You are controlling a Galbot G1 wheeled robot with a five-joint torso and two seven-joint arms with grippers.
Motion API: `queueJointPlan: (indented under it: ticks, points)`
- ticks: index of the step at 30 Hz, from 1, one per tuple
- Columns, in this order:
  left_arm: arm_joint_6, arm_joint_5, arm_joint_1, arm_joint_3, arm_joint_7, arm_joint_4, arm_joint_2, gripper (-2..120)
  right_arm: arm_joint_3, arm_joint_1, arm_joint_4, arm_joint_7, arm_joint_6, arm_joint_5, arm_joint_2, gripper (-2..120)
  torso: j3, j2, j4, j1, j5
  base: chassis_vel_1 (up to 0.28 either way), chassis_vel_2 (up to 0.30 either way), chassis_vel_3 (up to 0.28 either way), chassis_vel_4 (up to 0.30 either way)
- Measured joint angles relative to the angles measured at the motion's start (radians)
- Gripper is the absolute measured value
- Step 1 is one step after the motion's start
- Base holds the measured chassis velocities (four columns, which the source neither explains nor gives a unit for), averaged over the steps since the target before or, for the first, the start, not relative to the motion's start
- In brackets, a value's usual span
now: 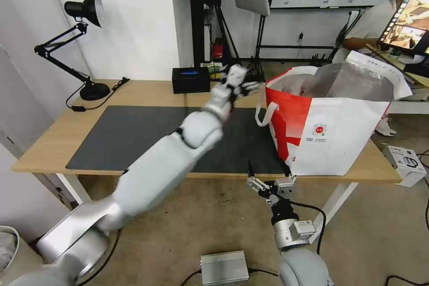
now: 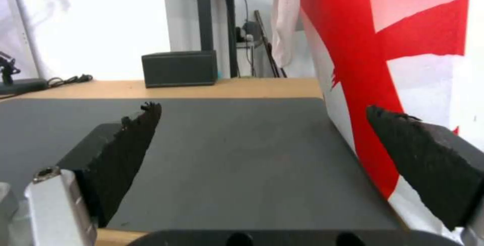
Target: Pick up the trash from the table and place it into the takeout bag.
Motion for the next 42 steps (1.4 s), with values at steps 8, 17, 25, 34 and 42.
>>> queueJointPlan:
  ticks: [8, 17, 25, 34, 42]
  points:
    - [-0.008, 0.085, 0.214, -0.210, 0.102, -0.097, 0.105, 100, 0.000, 0.000, 0.000, 0.000, 0.000, 0.000, 0.000, 100, 0.000, 0.000, 0.0000, 0.000, 0.0001, 0.000, 0.000, 0.000, 0.000]
    - [-0.020, 0.081, 0.534, -0.476, 0.167, -0.277, 0.137, 100, 0.000, 0.000, 0.000, 0.000, 0.000, 0.000, 0.000, 100, 0.000, 0.000, 0.0001, 0.000, 0.0000, 0.000, 0.000, 0.000, 0.000]
    - [-0.062, 0.077, 0.695, -0.622, 0.231, -0.347, 0.124, 100, 0.000, 0.000, 0.000, 0.000, 0.000, 0.000, 0.000, 100, 0.000, 0.000, 0.0000, 0.000, 0.0002, 0.000, 0.000, 0.000, 0.000]
    - [-0.101, 0.190, 0.862, -0.725, 0.264, -0.415, 0.042, 100, 0.000, 0.000, 0.000, 0.000, 0.000, 0.000, 0.000, 100, 0.000, 0.000, -0.0001, 0.000, 0.0003, 0.000, 0.000, 0.000, 0.000]
    - [-0.123, 0.237, 1.015, -0.780, 0.261, -0.479, -0.030, 100, 0.000, 0.000, 0.000, 0.000, 0.000, 0.000, 0.000, 100, 0.000, 0.000, 0.0000, 0.000, 0.0002, 0.000, 0.000, 0.000, 0.000]
